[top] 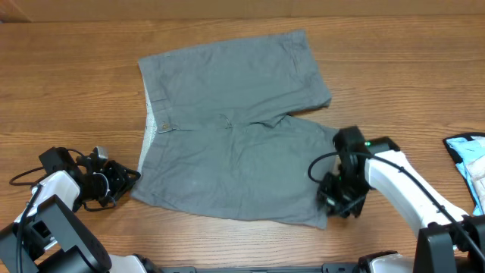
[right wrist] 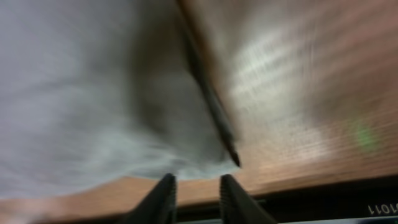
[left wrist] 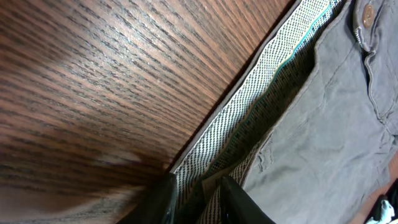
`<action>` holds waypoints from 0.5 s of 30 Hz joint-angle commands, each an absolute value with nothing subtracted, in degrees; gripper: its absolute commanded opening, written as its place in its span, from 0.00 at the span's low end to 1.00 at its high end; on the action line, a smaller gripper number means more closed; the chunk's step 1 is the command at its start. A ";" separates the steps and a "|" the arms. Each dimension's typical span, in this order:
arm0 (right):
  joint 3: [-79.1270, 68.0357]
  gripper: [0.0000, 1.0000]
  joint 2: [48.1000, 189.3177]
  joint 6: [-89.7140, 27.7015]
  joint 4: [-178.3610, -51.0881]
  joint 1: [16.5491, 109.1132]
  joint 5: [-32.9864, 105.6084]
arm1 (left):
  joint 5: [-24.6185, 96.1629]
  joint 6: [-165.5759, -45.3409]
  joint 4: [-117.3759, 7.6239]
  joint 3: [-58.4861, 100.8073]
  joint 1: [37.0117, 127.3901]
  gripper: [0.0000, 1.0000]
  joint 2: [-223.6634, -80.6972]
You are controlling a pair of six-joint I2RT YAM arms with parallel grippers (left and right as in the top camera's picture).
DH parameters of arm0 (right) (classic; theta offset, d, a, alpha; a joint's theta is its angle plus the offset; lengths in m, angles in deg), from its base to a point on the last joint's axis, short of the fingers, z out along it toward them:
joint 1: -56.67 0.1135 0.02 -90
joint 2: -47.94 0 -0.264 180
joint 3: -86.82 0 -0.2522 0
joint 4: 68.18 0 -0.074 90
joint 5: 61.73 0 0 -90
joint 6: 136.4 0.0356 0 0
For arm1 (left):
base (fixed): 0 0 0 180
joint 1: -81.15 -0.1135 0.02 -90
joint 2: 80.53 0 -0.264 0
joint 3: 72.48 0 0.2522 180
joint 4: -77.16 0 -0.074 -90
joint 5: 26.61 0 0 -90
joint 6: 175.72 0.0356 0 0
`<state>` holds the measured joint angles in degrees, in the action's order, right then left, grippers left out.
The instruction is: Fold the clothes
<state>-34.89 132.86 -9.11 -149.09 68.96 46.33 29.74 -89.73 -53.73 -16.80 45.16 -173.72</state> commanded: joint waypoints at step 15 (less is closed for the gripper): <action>-45.80 0.58 132.82 -4.38 -134.19 68.68 56.56 | 28.41 -88.01 -53.79 -17.09 45.45 0.30 -174.38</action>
<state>-45.38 132.86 -6.77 -134.87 68.79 55.62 29.50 -89.56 -53.84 -16.80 45.16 -173.79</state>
